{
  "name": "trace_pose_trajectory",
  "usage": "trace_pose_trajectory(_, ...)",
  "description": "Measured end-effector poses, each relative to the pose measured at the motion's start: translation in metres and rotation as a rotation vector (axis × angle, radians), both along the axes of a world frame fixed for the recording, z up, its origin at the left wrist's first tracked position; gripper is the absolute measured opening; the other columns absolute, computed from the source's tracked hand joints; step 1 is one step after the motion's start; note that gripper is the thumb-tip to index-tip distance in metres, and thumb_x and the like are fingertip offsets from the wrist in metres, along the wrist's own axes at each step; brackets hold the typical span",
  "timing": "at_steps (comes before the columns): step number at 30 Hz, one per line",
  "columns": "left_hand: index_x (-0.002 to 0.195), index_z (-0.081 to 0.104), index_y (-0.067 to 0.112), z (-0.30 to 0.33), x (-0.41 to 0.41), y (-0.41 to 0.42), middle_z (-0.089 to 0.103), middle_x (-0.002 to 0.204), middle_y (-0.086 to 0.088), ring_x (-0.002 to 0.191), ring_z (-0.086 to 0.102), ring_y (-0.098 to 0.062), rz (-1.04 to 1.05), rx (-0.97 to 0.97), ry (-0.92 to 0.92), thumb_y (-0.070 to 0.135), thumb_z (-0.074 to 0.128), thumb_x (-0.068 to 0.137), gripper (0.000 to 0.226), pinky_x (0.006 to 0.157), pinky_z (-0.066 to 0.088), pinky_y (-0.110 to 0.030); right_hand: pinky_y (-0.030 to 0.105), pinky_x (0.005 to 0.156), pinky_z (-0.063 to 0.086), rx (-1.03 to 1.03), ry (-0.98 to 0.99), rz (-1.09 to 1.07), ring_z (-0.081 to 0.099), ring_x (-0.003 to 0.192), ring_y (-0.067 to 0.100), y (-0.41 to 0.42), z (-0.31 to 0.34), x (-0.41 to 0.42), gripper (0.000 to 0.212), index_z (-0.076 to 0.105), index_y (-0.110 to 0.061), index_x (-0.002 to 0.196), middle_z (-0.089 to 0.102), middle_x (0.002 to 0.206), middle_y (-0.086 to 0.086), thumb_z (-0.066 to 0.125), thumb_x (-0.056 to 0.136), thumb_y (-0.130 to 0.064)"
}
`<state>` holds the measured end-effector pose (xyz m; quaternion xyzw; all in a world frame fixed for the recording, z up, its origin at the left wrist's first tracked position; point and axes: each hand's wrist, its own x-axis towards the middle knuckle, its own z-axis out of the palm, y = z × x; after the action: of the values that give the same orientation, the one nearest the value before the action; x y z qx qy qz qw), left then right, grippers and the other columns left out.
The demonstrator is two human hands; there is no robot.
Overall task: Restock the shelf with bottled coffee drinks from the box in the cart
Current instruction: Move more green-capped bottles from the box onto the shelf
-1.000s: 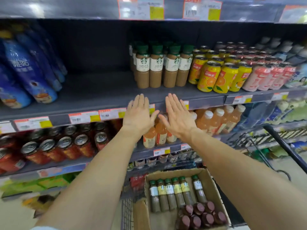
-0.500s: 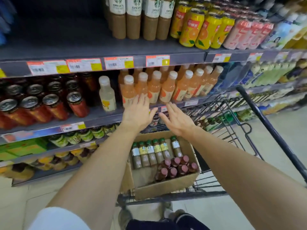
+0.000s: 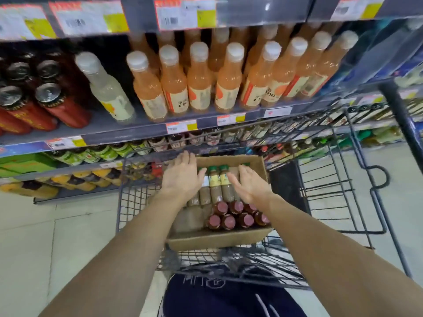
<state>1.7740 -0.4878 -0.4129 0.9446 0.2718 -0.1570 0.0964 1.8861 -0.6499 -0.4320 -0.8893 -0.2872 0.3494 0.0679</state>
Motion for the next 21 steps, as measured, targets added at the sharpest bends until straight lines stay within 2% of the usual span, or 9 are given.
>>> trace_pose_trajectory(3, 0.134, 0.044, 0.008, -0.030, 0.003, -0.024, 0.051, 0.134, -0.013, 0.123, 0.048, -0.028, 0.013, -0.049, 0.113, 0.044, 0.031, 0.100, 0.052, 0.098, 0.044, -0.042, 0.045, 0.109, 0.036, -0.042, 0.063, -0.079, 0.041, 0.134, 0.033, -0.020, -0.040, 0.012, 0.065, 0.036, -0.007, 0.144, 0.040, 0.148, 0.016, 0.029, 0.100, -0.055)
trace_pose_trajectory(6, 0.125, 0.052, 0.010, -0.067, 0.005, -0.039, 0.057, 0.122, -0.011, 0.111, 0.056, -0.029, 0.023, -0.115, 0.283, 0.040, 0.034, 0.100, 0.043, 0.086, 0.048, -0.041, 0.043, 0.101, 0.042, -0.123, 0.095, -0.098, 0.049, 0.123, 0.035, -0.040, -0.081, 0.027, 0.059, 0.045, -0.005, 0.132, 0.050, 0.137, 0.019, 0.034, 0.100, -0.053)
trace_pose_trajectory(10, 0.124, 0.054, 0.010, -0.126, 0.025, -0.036, 0.053, 0.125, -0.011, 0.117, 0.053, -0.029, -0.007, -0.111, 0.447, 0.015, 0.057, 0.087, 0.038, 0.090, 0.048, -0.040, 0.038, 0.094, 0.044, -0.222, 0.097, -0.103, 0.055, 0.118, 0.036, -0.049, -0.131, 0.056, 0.047, 0.049, -0.007, 0.131, 0.057, 0.129, 0.019, 0.043, 0.101, -0.042)
trace_pose_trajectory(13, 0.119, 0.057, 0.006, -0.176, 0.055, -0.027, 0.058, 0.119, -0.012, 0.111, 0.058, -0.031, 0.044, -0.116, 0.424, 0.009, 0.054, 0.090, 0.029, 0.089, 0.051, -0.039, 0.037, 0.092, 0.046, -0.232, 0.069, -0.052, 0.057, 0.116, 0.035, -0.037, -0.173, 0.085, 0.040, 0.058, -0.006, 0.127, 0.061, 0.125, 0.017, 0.044, 0.101, -0.034)
trace_pose_trajectory(16, 0.118, 0.057, 0.006, -0.220, 0.076, -0.031, 0.059, 0.119, -0.013, 0.107, 0.061, -0.033, 0.112, -0.134, 0.382, 0.011, 0.058, 0.092, 0.027, 0.077, 0.049, -0.037, 0.036, 0.088, 0.048, -0.225, 0.060, -0.096, 0.060, 0.113, 0.034, -0.024, -0.211, 0.100, 0.038, 0.057, -0.006, 0.125, 0.063, 0.122, 0.014, 0.050, 0.097, -0.030)
trace_pose_trajectory(18, 0.122, 0.055, 0.006, -0.242, 0.084, -0.035, 0.053, 0.127, -0.011, 0.110, 0.059, -0.031, 0.185, -0.140, 0.359, 0.015, 0.067, 0.089, 0.036, 0.076, 0.048, -0.037, 0.033, 0.083, 0.048, -0.242, 0.061, -0.137, 0.060, 0.110, 0.034, -0.020, -0.232, 0.101, 0.035, 0.054, -0.002, 0.122, 0.061, 0.116, 0.013, 0.053, 0.094, -0.024)
trace_pose_trajectory(21, 0.135, 0.042, 0.006, -0.271, 0.089, -0.032, 0.040, 0.135, -0.011, 0.120, 0.049, -0.031, 0.270, -0.180, 0.294, 0.022, 0.072, 0.085, 0.059, 0.088, 0.046, -0.040, 0.034, 0.083, 0.049, -0.247, 0.101, -0.167, 0.061, 0.107, 0.034, -0.019, -0.256, 0.101, 0.038, 0.052, 0.000, 0.123, 0.060, 0.119, 0.019, 0.057, 0.092, -0.021)
